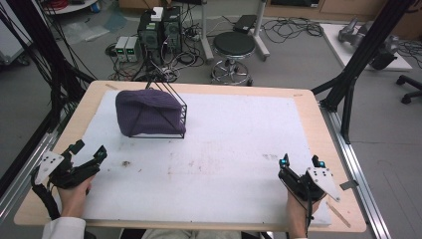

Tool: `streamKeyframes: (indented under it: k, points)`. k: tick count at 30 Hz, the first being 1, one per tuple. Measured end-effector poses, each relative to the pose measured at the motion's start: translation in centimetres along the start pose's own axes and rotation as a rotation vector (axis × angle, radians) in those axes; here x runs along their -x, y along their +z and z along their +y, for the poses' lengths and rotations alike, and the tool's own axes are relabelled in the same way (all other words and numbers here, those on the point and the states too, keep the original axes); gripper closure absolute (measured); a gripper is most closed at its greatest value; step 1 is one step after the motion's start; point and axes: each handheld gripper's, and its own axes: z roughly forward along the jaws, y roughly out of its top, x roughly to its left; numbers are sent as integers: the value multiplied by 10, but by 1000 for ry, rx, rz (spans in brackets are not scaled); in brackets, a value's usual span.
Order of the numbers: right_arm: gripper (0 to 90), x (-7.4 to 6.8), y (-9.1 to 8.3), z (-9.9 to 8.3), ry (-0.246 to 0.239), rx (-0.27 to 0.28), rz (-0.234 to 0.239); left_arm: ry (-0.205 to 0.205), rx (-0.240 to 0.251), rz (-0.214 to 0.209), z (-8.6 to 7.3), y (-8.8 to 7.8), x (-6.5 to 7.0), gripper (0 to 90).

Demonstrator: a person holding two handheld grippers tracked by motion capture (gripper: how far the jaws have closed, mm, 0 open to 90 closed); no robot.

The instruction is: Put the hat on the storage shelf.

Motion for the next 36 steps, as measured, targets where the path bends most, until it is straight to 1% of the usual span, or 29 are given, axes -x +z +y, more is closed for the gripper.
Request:
streamKeyframes:
  k: [3,4,10,14,19,26,29,31,36]
  points:
    - [106,1,0,0,1,-3,1,-6,-5,-1,-1,0,0,165]
    - [106,0,0,-1,11,-8,1,-7,-5,-3,-1,0,-1,165]
    - [106,1,0,-1,12,-16,7,-7,-3,0,-1,0,-1,165]
    - [107,1,1,-2,12,-20,8,-11,-3,-5,-1,1,-1,166]
    - [106,2,0,-2,10,-24,6,-3,-11,-14,-2,2,1,165]
    - [107,3,-1,-2,24,-40,4,-9,-7,-21,-2,3,1,166]
    - [107,4,-1,-2,25,-40,6,-13,-9,-21,-2,3,1,166]
    - [107,4,0,-3,17,-42,5,-10,-12,-23,-2,4,1,166]
    - [107,4,-1,-3,17,-44,5,-7,-13,-24,-2,4,1,166]
